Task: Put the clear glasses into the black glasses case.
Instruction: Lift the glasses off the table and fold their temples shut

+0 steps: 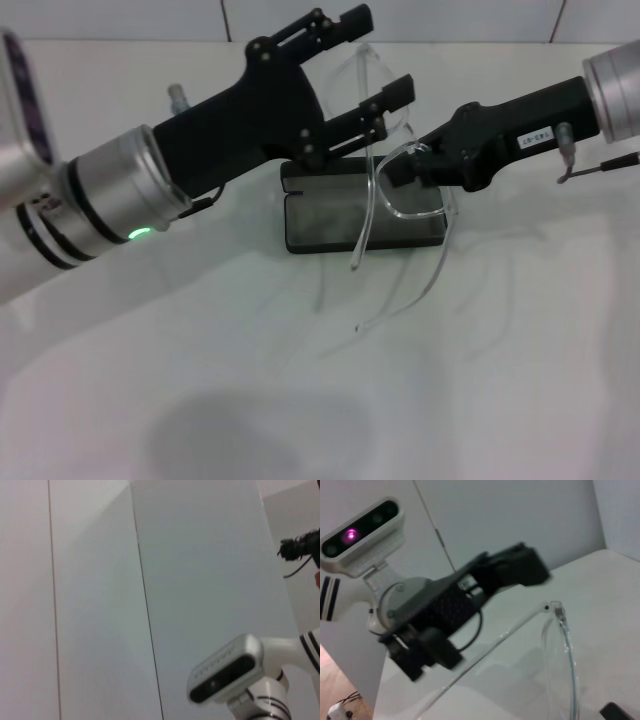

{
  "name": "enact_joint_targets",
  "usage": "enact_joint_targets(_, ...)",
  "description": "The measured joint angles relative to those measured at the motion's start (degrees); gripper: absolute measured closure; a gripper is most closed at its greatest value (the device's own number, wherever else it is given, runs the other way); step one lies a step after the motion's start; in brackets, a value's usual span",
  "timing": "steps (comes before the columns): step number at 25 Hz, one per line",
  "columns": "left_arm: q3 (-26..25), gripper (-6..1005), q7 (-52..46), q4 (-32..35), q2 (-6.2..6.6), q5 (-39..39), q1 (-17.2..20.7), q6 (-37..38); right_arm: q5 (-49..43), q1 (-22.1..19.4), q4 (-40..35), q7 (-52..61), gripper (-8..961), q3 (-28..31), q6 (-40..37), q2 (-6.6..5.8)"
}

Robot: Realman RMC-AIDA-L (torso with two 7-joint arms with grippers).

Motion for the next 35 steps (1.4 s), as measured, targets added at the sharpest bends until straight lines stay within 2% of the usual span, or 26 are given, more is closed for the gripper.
enact_joint_targets(8, -0.3, 290, 0.8, 1.1, 0.29, -1.6, 2.1, 1.9, 0.2, -1.0, 0.0, 4.1, 936, 1.1, -0.8, -1.4)
enact_joint_targets(12, -0.1, 290, 1.5, 0.5, 0.25, -1.2, 1.9, 1.6, 0.3, -1.1, 0.0, 4.3, 936, 2.7, -3.5, -1.59)
enact_joint_targets(20, 2.1, 290, 1.9, 0.3, -0.04, -1.1, 1.5, 1.5, 0.3, -0.7, 0.1, 5.3, 935, 3.1, -6.1, -1.21)
enact_joint_targets(35, 3.0, 290, 4.5, -0.4, -0.32, -1.9, 1.9, 1.4, 0.3, 0.7, 0.1, 8.1, 935, 2.6, -7.2, -0.99)
